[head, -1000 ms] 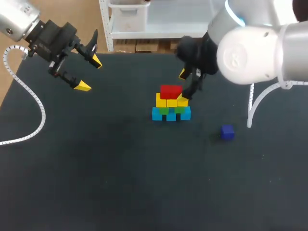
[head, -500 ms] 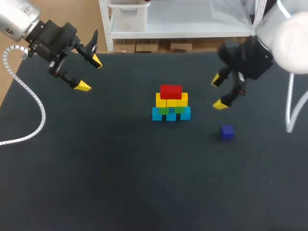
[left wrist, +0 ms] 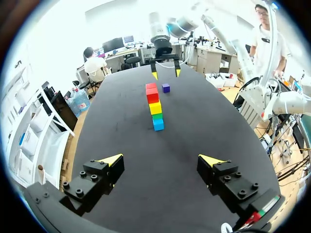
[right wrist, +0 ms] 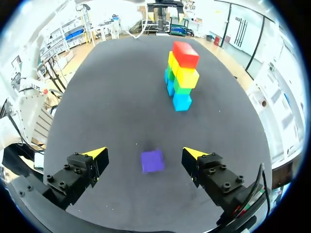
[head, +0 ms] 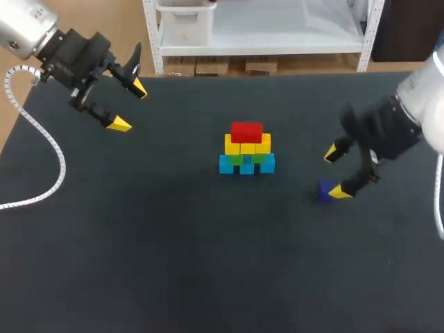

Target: Place the blue cubes, place green cubes on the blue cubes, place the yellow cubes on the green cubes, then place the red cubes on the yellow cubes, and place purple cube on the red cubes.

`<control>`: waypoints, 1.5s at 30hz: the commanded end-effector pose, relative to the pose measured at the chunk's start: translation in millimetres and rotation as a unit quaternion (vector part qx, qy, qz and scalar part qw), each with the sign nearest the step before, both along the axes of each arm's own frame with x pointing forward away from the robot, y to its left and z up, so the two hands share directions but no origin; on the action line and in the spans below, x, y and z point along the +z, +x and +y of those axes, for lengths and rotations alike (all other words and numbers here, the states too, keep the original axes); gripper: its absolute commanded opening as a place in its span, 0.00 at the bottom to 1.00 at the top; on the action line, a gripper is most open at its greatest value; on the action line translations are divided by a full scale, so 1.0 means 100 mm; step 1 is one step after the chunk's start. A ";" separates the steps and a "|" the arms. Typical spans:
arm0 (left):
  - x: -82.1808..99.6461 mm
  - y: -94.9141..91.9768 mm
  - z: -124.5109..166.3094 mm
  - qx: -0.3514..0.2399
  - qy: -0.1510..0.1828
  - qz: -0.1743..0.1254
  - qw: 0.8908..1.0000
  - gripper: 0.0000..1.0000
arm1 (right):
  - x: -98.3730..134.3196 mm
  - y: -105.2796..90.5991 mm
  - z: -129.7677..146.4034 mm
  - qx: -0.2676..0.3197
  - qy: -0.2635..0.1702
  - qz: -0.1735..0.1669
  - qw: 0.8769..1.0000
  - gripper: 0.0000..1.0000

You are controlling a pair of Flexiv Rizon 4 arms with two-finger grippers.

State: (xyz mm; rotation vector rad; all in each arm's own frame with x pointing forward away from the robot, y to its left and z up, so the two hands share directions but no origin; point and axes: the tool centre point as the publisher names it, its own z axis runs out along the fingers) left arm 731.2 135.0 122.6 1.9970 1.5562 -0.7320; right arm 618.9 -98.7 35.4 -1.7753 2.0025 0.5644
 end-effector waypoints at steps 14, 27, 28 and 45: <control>-0.01 0.01 0.00 -0.001 0.000 -0.001 1.000 1.00 | -0.31 0.12 -0.08 0.042 0.024 -0.029 0.998 1.00; -0.01 0.01 0.00 -0.001 0.000 -0.001 1.000 1.00 | -0.42 0.12 -0.05 0.047 0.025 -0.030 0.998 0.71; -0.01 0.01 0.00 -0.001 0.000 -0.001 1.000 1.00 | -0.43 0.12 -0.04 0.048 0.026 -0.030 0.998 0.50; -0.01 0.01 0.00 -0.001 0.000 -0.001 1.000 1.00 | -0.14 0.17 0.02 0.014 0.020 -0.029 0.999 0.00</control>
